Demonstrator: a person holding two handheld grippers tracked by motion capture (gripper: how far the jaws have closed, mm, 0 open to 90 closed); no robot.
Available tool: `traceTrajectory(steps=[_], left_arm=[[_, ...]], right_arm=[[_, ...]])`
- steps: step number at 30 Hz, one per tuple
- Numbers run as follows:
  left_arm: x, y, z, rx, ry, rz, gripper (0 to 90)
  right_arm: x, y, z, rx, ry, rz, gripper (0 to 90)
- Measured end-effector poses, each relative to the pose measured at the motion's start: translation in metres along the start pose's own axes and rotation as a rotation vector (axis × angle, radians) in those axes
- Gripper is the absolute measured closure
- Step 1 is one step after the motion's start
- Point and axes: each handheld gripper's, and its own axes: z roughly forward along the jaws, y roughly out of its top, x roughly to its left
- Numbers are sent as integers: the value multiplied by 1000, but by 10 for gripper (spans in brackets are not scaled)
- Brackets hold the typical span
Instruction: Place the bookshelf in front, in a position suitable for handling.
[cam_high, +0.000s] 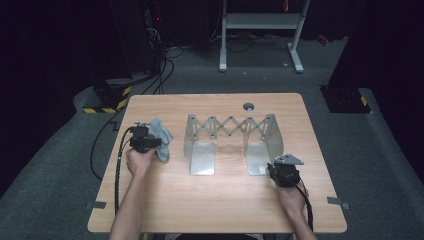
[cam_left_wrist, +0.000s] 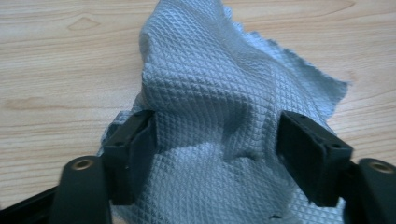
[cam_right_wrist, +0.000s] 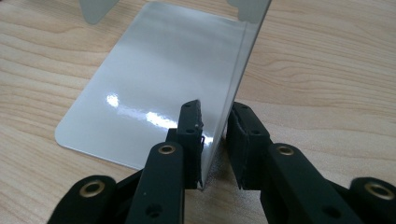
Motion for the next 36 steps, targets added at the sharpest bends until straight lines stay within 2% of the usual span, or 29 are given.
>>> traceTrajectory(steps=[3, 4, 5, 7, 9, 10, 12, 13, 15, 18, 20, 22, 23, 24, 25, 28, 29, 30, 36], left_arm=[[-1, -1, 1, 4, 14, 15, 357], [-3, -2, 1, 5, 34, 52, 382], [-3, -2, 1, 5, 15, 43, 415], [-3, -3, 0, 0, 10, 45, 481], [-5, -3, -1, 1, 6, 54, 591], [-7, -3, -2, 3, 0, 73, 639], [-8, -4, -3, 0, -5, 77, 666], [-8, -5, -3, -3, -8, 79, 709], [-7, -8, -6, -10, -34, 71, 757], [-6, -9, -8, -6, -55, 73, 779], [-7, -12, -14, -13, -92, 78, 787], [-9, -13, -18, -22, -115, 96, 793], [-13, -15, -25, -41, -143, 118, 795], [-13, -15, -25, -41, -143, 118, 795], [-15, -16, -28, -51, -163, 126, 795], [-25, -21, -38, -73, -231, 149, 797], [-25, -21, -38, -73, -231, 149, 797], [-31, -24, -41, -80, -262, 155, 797], [-50, -28, -49, -81, -313, 221, 797]], right_arm=[[0, 0, 0, 0, 1, 1, 755], [0, 0, 0, 0, 0, -1, 752], [0, 0, 0, 0, 0, -2, 751], [0, 0, 0, 1, 3, -1, 748], [0, 0, 0, 0, 4, 0, 747], [0, 0, 0, 1, 5, 1, 747], [-1, 0, 0, 2, 6, 2, 747], [-1, 0, 0, 1, 7, 1, 746], [-1, 0, 0, 2, 6, 1, 746], [-1, 0, 0, 2, 6, 2, 743], [-1, 0, 0, 1, 6, 1, 742], [-1, 0, 0, 1, 6, 2, 742], [-1, 0, 0, 2, 6, 1, 742], [-1, 0, 0, 2, 6, 2, 742], [-1, 0, 0, 2, 6, 2, 742], [0, 0, 0, 0, 4, 1, 742], [0, 0, 0, 0, 4, 1, 742], [0, 0, 0, 0, 4, 1, 742], [0, 0, 0, 0, 7, 3, 741]])
